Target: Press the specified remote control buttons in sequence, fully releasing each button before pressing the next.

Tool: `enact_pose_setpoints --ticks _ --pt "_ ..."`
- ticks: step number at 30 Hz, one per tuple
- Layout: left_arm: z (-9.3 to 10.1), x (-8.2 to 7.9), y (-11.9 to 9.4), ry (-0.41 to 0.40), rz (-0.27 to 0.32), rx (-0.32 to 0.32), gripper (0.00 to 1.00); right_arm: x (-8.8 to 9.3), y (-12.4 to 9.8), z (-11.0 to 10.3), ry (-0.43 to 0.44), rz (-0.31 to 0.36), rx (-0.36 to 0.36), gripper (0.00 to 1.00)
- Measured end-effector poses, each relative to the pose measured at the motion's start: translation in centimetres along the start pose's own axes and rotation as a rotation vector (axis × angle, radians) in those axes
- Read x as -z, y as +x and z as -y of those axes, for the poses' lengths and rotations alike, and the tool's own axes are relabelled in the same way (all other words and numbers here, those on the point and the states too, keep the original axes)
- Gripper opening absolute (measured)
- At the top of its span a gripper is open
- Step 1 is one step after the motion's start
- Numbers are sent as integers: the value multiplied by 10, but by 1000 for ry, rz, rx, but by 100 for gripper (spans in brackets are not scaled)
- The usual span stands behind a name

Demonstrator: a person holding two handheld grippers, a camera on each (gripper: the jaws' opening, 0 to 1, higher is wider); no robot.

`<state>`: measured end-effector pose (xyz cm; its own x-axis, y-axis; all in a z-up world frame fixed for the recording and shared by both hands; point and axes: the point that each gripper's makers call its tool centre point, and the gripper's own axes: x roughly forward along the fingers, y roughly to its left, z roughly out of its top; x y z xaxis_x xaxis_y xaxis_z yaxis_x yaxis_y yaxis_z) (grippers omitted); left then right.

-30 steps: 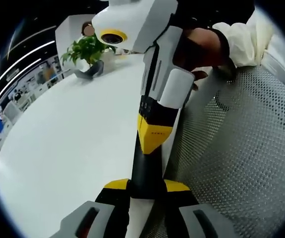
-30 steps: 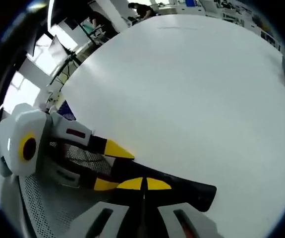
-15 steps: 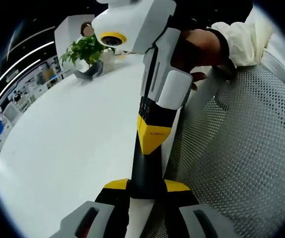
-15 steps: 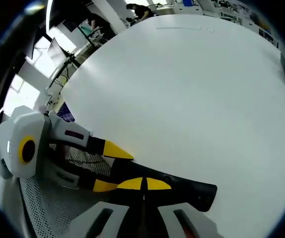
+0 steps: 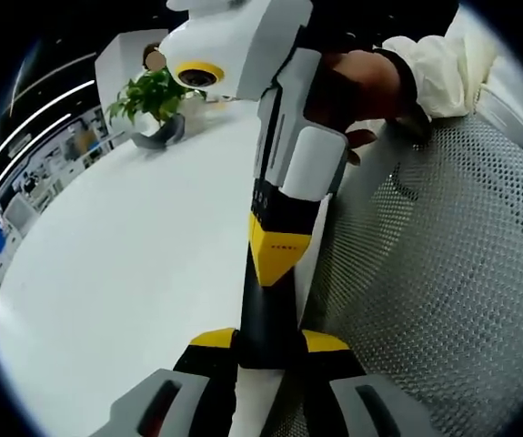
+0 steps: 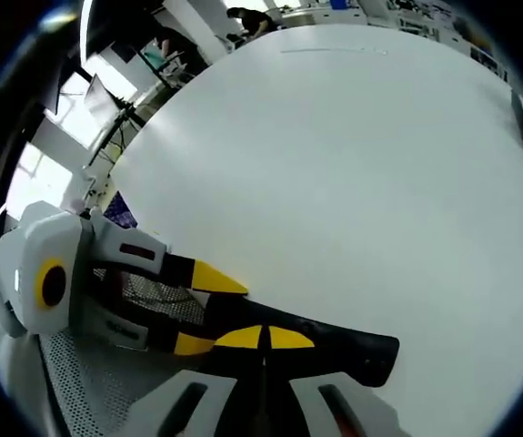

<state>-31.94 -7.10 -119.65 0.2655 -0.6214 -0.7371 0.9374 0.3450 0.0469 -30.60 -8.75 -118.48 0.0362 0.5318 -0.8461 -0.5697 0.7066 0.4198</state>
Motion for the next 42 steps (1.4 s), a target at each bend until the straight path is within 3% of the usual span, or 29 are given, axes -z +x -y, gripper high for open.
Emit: enact_pose_setpoints --ticks 11,15,21,32,37,42 --pt "0 0 -1 -9 8 3 25 -1 1 1 8 22 -8 0" --pt "-2 -2 -2 -82 39 20 24 -1 1 0 15 21 -21 0" --pt "0 -2 -1 -61 35 17 24 0 1 -1 -23 23 -3 0" --pt "0 -2 -1 -45 27 15 24 -1 -1 -2 20 28 -21 0" --pt "-1 -2 -1 -44 28 17 24 -17 -13 -1 -55 137 39 0" --pt "-1 -3 -1 -46 31 19 24 -34 -32 6 -50 255 79 0"
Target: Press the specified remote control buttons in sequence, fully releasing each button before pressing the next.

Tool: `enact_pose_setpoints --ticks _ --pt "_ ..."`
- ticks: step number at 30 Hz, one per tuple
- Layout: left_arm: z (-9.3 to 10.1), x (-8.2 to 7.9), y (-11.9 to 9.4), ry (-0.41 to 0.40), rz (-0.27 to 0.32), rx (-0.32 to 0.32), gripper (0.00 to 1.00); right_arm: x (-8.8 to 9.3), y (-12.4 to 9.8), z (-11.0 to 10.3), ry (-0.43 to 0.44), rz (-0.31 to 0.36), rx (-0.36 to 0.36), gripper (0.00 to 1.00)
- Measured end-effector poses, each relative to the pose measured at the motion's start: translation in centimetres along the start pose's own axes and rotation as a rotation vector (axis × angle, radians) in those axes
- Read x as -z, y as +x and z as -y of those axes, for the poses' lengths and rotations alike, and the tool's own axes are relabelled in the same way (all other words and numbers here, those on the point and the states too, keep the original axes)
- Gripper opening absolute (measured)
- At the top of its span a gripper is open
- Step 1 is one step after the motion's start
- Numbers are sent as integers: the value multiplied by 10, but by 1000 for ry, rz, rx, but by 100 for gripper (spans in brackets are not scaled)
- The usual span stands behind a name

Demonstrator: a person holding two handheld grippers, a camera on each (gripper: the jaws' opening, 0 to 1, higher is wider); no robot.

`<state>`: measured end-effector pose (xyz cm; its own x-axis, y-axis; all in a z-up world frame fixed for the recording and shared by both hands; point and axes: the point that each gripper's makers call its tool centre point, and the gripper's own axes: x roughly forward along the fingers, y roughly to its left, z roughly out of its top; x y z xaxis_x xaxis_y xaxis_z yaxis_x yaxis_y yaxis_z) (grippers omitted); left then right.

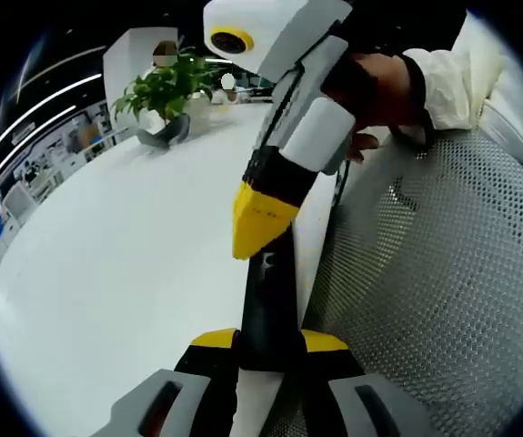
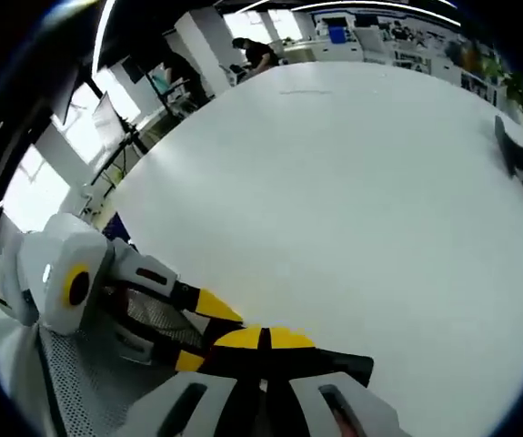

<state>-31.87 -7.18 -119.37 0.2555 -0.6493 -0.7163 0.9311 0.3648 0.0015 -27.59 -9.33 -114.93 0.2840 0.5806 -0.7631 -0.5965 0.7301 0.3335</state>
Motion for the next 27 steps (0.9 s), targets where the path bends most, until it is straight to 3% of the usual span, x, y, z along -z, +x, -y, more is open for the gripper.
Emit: enact_pose_setpoints --ticks 2,6,10,14,17,21,23,27 --pt "0 0 0 -2 1 0 24 -10 -6 3 3 63 19 0" --pt "0 0 1 -2 2 0 24 -29 -24 -6 83 191 -55 0" --pt "0 0 1 -5 3 0 24 -44 -42 -5 85 304 -50 0" --pt "0 0 0 -8 5 0 24 -42 -46 1 58 303 6 5" --pt "0 0 1 -9 5 0 24 -47 -55 2 -10 341 59 12" --pt "0 0 1 -9 6 0 24 -51 -71 0 -10 397 90 16" --pt "0 0 1 -9 6 0 24 -55 -79 4 -22 443 119 21" --pt "0 0 1 -11 8 0 24 -65 -96 8 -47 557 172 48"
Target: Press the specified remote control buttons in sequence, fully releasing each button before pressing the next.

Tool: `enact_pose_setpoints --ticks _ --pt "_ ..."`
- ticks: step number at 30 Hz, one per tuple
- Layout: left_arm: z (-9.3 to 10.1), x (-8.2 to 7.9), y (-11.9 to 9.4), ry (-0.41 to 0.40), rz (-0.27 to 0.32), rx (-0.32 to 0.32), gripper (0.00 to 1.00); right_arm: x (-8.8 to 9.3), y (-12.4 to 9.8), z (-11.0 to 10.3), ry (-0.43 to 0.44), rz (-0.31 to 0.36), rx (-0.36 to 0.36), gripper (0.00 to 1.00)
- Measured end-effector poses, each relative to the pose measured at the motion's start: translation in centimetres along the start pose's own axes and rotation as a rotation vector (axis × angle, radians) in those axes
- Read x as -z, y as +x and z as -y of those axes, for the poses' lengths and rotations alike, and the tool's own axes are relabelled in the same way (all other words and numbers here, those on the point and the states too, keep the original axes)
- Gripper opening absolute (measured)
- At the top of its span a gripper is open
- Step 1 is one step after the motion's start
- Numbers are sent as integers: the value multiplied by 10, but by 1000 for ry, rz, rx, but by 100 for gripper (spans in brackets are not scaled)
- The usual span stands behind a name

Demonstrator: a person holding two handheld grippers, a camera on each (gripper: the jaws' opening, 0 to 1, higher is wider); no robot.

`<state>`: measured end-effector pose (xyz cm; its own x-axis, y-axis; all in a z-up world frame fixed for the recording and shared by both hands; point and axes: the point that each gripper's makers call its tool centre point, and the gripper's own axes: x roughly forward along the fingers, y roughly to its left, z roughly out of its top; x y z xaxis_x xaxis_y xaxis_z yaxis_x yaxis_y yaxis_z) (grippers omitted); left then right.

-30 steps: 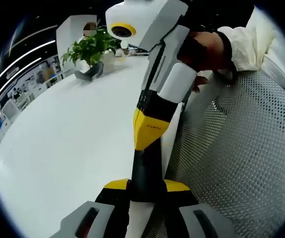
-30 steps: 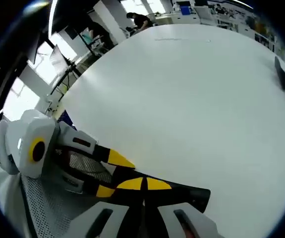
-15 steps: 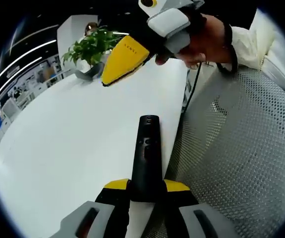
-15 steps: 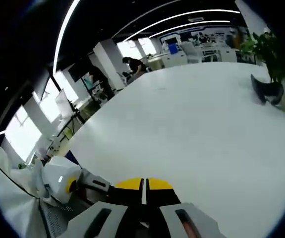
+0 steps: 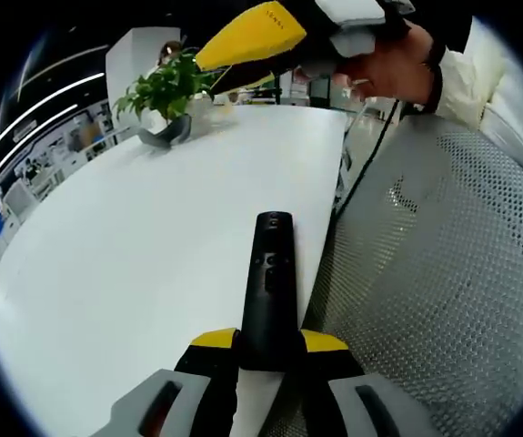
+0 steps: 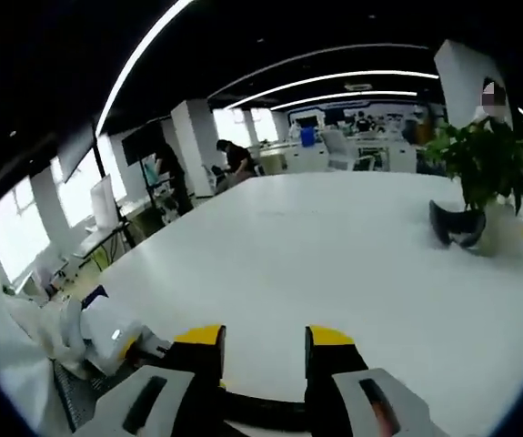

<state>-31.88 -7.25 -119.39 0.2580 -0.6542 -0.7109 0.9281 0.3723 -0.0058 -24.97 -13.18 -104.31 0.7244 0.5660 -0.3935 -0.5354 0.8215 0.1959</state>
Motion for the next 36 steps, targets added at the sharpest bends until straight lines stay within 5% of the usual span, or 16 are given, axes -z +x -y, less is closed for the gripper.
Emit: enact_pose_setpoints --ticks 13,22,36 --pt "-1 0 0 -6 2 -1 24 -5 -17 37 -78 82 209 90" --pt "-1 0 0 -7 -7 -1 24 -7 -16 46 -134 118 266 99" --pt "-1 0 2 20 -54 8 23 -2 -15 52 -155 101 294 95"
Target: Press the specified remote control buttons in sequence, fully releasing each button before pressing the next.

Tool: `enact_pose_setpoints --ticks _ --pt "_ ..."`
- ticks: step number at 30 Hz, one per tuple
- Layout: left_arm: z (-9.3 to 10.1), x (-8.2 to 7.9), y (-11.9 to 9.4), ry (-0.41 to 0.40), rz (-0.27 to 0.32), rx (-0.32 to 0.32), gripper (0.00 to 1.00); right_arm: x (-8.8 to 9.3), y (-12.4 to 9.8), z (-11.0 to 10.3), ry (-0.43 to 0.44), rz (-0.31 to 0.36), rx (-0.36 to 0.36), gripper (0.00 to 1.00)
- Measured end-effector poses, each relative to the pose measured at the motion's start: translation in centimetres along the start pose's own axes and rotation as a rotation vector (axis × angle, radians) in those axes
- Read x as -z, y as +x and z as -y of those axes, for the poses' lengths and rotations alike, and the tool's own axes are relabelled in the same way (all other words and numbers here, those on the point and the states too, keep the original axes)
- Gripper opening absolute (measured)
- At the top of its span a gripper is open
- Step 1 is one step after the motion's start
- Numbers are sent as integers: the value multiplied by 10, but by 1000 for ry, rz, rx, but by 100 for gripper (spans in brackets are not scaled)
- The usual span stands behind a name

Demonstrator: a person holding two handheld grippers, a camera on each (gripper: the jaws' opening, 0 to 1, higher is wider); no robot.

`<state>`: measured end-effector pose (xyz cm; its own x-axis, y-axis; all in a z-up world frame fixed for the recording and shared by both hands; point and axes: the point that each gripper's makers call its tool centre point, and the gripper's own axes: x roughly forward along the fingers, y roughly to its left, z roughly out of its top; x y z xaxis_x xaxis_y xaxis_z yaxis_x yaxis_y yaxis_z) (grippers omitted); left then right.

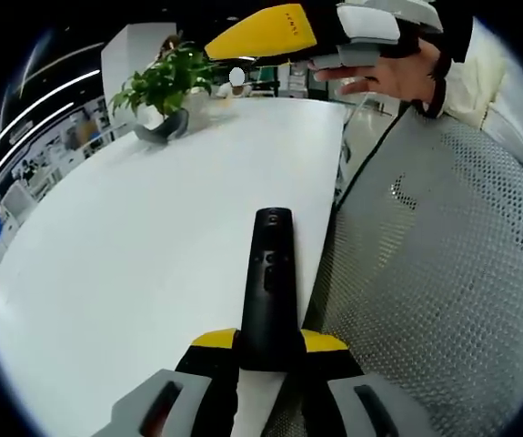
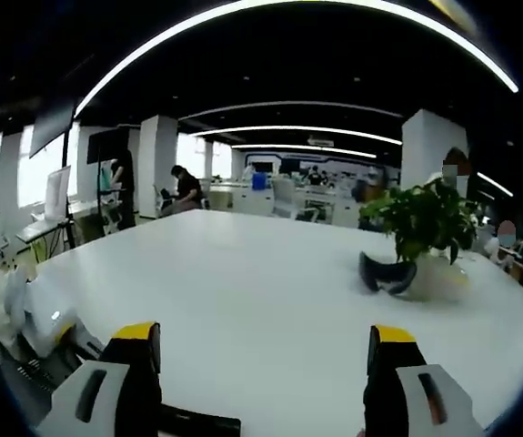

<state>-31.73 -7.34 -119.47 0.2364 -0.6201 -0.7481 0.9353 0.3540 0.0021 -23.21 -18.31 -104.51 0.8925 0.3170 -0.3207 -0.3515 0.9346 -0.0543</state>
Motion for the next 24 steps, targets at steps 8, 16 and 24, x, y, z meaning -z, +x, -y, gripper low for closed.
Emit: enact_pose_setpoints --ticks 8,16,24 --pt "-5 2 -5 10 -47 25 23 4 1 1 -8 -24 7 92" --pt "-21 2 -9 -1 -63 18 23 6 2 -1 -15 -39 1 92" --pt "-47 -2 -11 -6 -86 12 23 7 2 -3 -27 -48 -2 91"
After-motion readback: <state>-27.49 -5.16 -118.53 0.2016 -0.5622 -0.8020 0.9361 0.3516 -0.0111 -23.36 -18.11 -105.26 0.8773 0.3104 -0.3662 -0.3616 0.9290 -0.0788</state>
